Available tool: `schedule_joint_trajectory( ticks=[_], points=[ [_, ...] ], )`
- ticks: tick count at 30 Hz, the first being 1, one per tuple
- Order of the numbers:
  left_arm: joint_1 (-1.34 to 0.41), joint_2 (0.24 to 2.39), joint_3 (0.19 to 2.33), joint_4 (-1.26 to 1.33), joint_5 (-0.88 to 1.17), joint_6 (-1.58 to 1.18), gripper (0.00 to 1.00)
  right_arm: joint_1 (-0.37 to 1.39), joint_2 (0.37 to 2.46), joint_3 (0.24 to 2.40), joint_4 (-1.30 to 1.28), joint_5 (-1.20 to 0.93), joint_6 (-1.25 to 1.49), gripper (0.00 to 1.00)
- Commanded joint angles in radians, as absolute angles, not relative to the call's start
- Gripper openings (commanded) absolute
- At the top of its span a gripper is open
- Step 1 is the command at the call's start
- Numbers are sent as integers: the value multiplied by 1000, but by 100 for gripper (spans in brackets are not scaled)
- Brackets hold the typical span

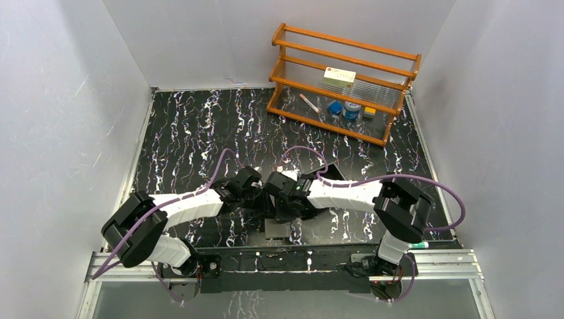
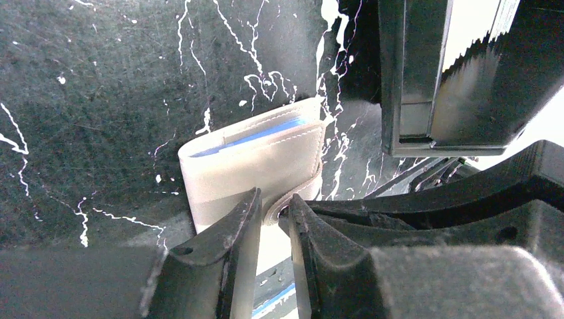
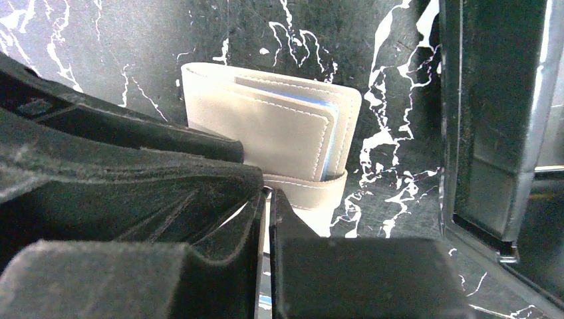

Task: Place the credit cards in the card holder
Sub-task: Close the card holder at the center of the board, then reset both arms

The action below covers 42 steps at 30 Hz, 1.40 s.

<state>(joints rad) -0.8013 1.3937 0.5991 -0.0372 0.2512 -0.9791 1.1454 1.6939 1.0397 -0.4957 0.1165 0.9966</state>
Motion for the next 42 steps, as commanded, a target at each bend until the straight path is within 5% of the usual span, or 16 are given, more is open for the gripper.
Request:
schedule_joint_trajectory(
  ticks=[1,12,18,25,27,28,29,30,31,42],
  points=[
    [-808,1376,551,-138,235,-967,22,1150,1836,1010,-571,186,1003,12],
    [-763,1288,665,-278,160,-921,23,1145,1688,1121,-625,275,941,18],
    [-708,1162,823,-441,55,-861,34,1143,1452,1152,-667,387,914,26],
    [-704,1052,1140,-690,-101,-707,56,1143,1166,1152,-679,479,812,58],
    [-704,1035,1224,-752,-118,-662,66,1143,1095,1157,-713,506,801,77],
    [-704,1019,1254,-772,-118,-642,72,1143,1061,1161,-735,522,797,96],
    [-703,1012,1281,-787,-113,-628,80,1143,1030,1164,-758,540,797,98],
    [-705,997,1301,-802,-104,-616,94,1143,998,1165,-780,561,800,98],
    [-704,981,1313,-810,-94,-611,98,1143,966,1167,-797,580,801,98],
    [-704,779,1201,-776,-48,-654,99,1143,713,1134,-834,656,827,98]
  ],
)
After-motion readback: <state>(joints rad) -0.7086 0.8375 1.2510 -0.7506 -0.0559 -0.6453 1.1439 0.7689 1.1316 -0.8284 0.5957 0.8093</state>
